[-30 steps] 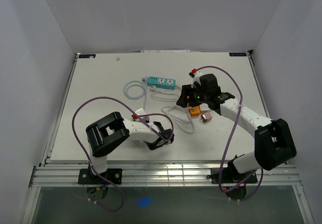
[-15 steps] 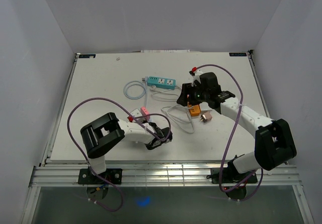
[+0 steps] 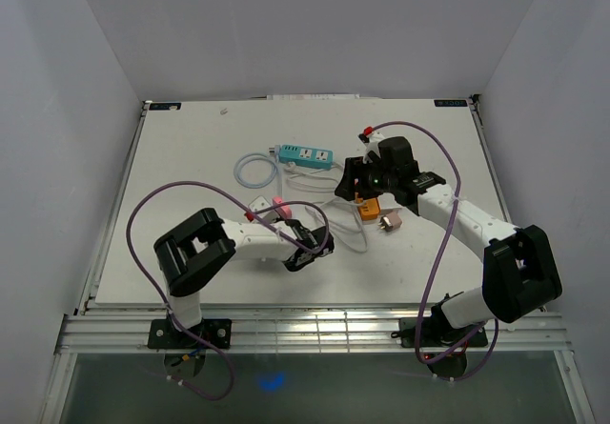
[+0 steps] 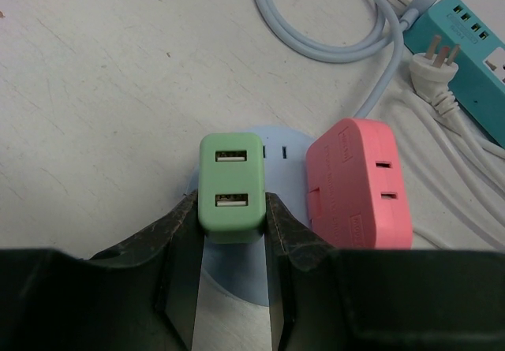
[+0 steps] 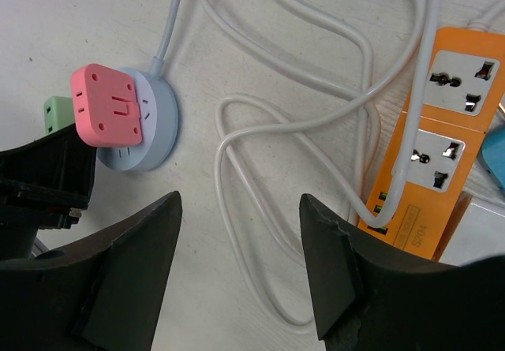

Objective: Insert the plug

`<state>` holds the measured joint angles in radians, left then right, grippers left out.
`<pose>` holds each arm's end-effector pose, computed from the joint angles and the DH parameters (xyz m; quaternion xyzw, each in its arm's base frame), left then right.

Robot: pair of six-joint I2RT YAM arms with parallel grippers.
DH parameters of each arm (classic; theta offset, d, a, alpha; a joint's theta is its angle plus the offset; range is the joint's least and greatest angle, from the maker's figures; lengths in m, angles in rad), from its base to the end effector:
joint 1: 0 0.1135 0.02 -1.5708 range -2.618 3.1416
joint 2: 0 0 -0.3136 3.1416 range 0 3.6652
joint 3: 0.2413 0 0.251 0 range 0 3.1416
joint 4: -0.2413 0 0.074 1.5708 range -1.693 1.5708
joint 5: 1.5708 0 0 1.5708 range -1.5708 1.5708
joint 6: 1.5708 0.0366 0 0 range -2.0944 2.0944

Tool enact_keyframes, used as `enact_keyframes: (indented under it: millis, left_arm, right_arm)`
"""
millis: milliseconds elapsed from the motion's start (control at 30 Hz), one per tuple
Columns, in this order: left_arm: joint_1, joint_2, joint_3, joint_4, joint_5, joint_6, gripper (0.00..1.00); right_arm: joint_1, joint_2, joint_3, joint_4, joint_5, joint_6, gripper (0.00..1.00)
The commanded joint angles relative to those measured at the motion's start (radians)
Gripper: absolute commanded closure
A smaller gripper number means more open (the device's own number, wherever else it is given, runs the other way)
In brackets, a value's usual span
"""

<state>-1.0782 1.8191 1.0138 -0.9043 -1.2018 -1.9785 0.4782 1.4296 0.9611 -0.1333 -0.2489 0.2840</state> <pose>0.1706 -0.2457 0.1969 -0.3227 0.7579 0.0811 0.5611 0.2717 0.1510 0.3055 -0.1427 0.8683 0.2739 0.3882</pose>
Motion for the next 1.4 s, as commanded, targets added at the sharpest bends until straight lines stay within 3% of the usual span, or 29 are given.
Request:
enact_keyframes:
  millis: [0, 133, 200, 233, 567, 867, 1100, 1367]
  left_arm:
    - [0.003, 0.040, 0.012, 0.022, 0.225, -0.033, 1.00]
    - [0.003, 0.071, 0.055, -0.042, 0.208, -0.054, 0.91]
    - [0.003, 0.089, 0.080, -0.070, 0.197, -0.062, 0.81]
    - [0.003, 0.092, 0.085, -0.076, 0.193, -0.063, 0.70]
    - [0.003, 0.080, 0.123, -0.081, 0.160, -0.014, 0.27]
    - [0.003, 0.066, 0.166, -0.159, 0.130, -0.026, 0.22]
    - [0.001, 0.005, 0.207, -0.246, 0.134, -0.016, 0.12]
    - [0.001, -0.096, 0.215, -0.248, 0.199, 0.105, 0.02]
  right_arm:
    - [0.003, -0.018, 0.042, 0.003, -0.004, -0.002, 0.33]
    - [0.003, -0.017, 0.039, 0.012, -0.007, -0.002, 0.33]
    - [0.003, -0.017, 0.041, 0.015, -0.010, -0.002, 0.33]
    - [0.003, -0.015, 0.041, 0.015, -0.009, -0.002, 0.33]
    - [0.002, -0.012, 0.044, 0.017, -0.007, -0.011, 0.33]
    - [0.003, -0.003, 0.054, 0.017, -0.010, -0.016, 0.33]
    - [0.002, 0.003, 0.064, 0.017, -0.018, -0.014, 0.33]
    - [0.000, 0.012, 0.096, 0.008, -0.033, -0.014, 0.33]
